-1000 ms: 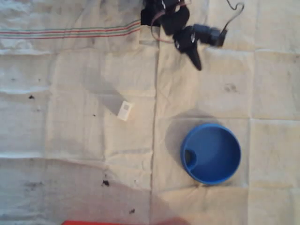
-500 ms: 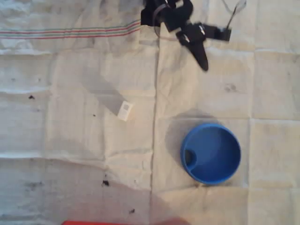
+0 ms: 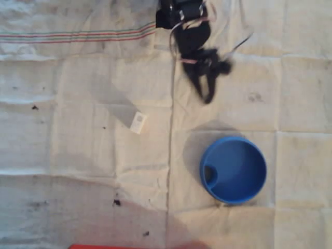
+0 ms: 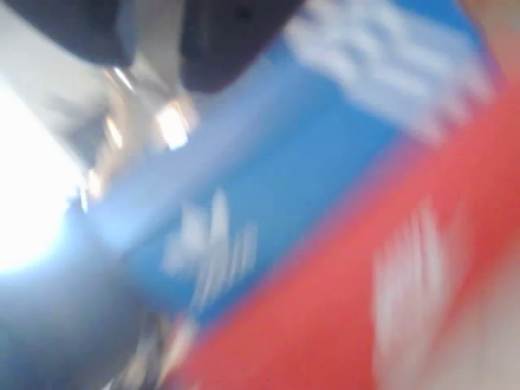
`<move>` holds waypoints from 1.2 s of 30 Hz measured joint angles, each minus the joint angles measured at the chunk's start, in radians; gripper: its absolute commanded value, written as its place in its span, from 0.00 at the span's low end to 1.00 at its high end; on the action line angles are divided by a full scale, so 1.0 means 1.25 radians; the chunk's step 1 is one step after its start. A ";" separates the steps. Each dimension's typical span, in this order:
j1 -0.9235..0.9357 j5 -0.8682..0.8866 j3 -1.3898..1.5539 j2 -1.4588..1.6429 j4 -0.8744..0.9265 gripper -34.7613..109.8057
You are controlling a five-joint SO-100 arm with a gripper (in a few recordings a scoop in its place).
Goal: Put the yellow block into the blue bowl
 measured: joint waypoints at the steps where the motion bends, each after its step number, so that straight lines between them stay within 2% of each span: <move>1: 0.013 -0.037 -0.002 -0.004 0.000 0.25; 8: 0.115 -0.350 -0.007 -0.025 0.031 0.25; 13: 0.174 -0.470 -0.016 -0.025 0.158 0.33; 18: 0.242 -0.520 -0.061 -0.025 0.295 0.43; 23: 0.285 -0.523 -0.072 -0.025 0.384 0.45; 36: 0.405 -0.533 -0.072 -0.032 0.423 0.45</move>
